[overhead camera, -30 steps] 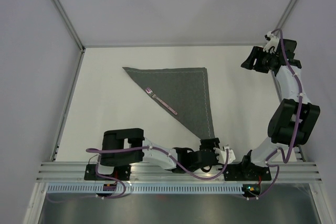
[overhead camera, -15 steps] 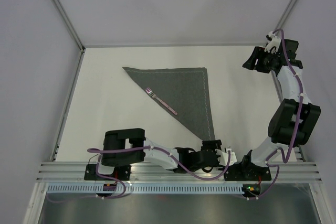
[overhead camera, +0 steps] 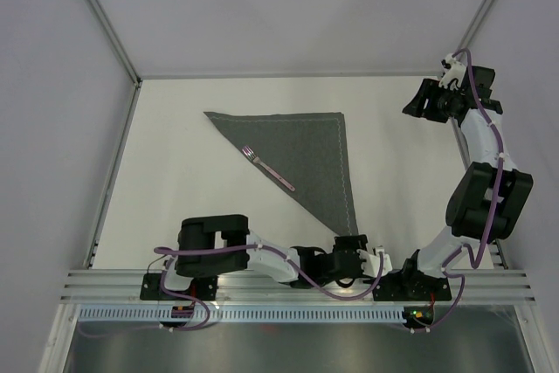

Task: Fold the napkin, place the utensils inside, and roll it up
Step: Fold the napkin at the center of the board.

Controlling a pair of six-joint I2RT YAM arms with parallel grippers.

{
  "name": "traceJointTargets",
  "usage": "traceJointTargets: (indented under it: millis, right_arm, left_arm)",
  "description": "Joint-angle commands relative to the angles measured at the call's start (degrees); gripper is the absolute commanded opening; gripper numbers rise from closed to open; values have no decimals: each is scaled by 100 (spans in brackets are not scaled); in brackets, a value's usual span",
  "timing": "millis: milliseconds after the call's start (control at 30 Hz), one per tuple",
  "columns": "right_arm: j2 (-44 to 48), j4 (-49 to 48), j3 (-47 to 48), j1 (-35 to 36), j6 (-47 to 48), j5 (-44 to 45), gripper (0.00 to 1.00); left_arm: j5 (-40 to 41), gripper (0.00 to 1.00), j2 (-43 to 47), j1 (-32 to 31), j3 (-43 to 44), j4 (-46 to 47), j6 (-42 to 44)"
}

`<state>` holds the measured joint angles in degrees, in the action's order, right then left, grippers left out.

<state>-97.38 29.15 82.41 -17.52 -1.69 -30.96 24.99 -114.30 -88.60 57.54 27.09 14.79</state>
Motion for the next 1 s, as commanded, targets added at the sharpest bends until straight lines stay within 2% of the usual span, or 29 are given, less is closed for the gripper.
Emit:
traceJointTargets:
  millis: [0, 400, 500, 700, 967]
  right_arm:
    - [-26, -128, 21, -32, 55, -138, 65]
    - [-53, -137, 29, -41, 81, -94, 64]
    - [-70, -120, 38, -50, 81, -94, 64]
    - [-97, -111, 82, -59, 90, -94, 64]
    - [-149, -93, 117, -59, 81, -94, 64]
  left_arm:
    - [76, 66, -40, 62, 82, 235, -195]
    - [102, 43, -57, 185, 91, 279, -222]
    - [111, 33, -66, 202, 108, 270, -187]
    - [111, 19, -66, 229, 135, 279, -160]
    - [68, 6, 171, 413, 82, 358, -309]
